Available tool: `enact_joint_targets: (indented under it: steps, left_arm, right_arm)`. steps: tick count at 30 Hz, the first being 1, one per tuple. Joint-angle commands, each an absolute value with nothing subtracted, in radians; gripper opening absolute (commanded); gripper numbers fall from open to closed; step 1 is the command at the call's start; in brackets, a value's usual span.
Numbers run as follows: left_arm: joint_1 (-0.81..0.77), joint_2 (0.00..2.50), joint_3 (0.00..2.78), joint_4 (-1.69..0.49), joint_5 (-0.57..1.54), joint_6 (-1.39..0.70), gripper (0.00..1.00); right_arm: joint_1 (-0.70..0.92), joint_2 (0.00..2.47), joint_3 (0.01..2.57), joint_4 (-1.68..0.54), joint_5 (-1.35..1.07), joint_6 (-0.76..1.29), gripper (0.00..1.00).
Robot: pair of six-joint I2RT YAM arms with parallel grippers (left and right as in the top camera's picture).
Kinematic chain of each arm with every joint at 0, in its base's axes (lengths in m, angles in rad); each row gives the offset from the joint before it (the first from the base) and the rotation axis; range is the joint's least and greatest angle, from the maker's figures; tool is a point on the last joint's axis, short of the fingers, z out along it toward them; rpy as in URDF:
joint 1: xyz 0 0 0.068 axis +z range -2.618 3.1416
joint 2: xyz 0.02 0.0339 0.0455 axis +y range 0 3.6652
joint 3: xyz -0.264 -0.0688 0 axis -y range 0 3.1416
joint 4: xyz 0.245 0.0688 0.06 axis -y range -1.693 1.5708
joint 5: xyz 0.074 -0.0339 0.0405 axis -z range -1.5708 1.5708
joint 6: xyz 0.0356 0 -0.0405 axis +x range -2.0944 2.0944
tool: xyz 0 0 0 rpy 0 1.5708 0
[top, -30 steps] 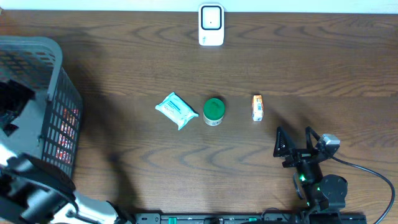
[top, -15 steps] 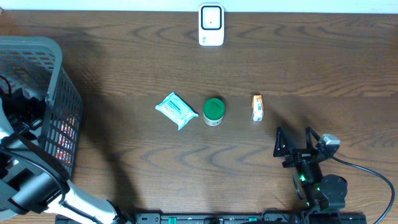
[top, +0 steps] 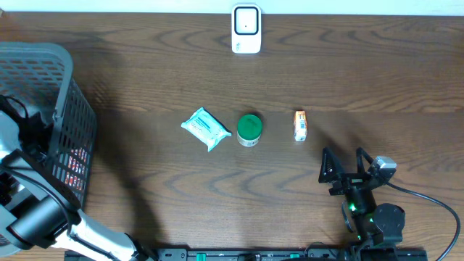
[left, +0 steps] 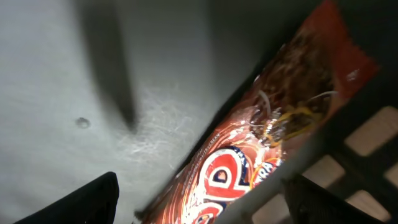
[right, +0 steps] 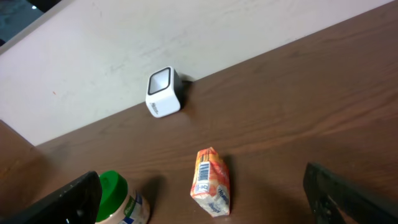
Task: Scan the item barcode
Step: 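Reach left gripper into basket and grasp the red snack bar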
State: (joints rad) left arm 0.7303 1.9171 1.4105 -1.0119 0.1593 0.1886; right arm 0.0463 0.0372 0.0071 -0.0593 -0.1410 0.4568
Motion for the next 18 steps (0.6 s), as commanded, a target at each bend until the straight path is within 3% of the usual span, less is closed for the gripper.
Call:
enact_joint_targets:
  steps: [1,8,9,12,18]
  left_arm:
    - [0.73,1.93,1.363,-0.985,0.157,0.205,0.86]
    - [0.73,1.933,1.292,-0.931,0.155,0.175,0.83]
    - [0.73,1.935,1.29,-0.93,0.15,0.17,0.79]
    - [0.73,1.936,1.29,-0.921,0.072,0.089,0.41]
    - [0.73,1.934,1.307,-0.923,-0.062,-0.024,0.28]
  right_arm:
    - [0.051,0.034,0.006,-0.063,-0.14,0.463,0.99]
    - [0.051,0.034,0.006,-0.063,-0.14,0.463,0.99]
    - [0.051,0.034,0.006,-0.063,-0.14,0.463,0.99]
    - [0.051,0.034,0.006,-0.063,-0.14,0.463,0.99]
    - [0.051,0.034,0.006,-0.063,-0.139,0.463,0.99]
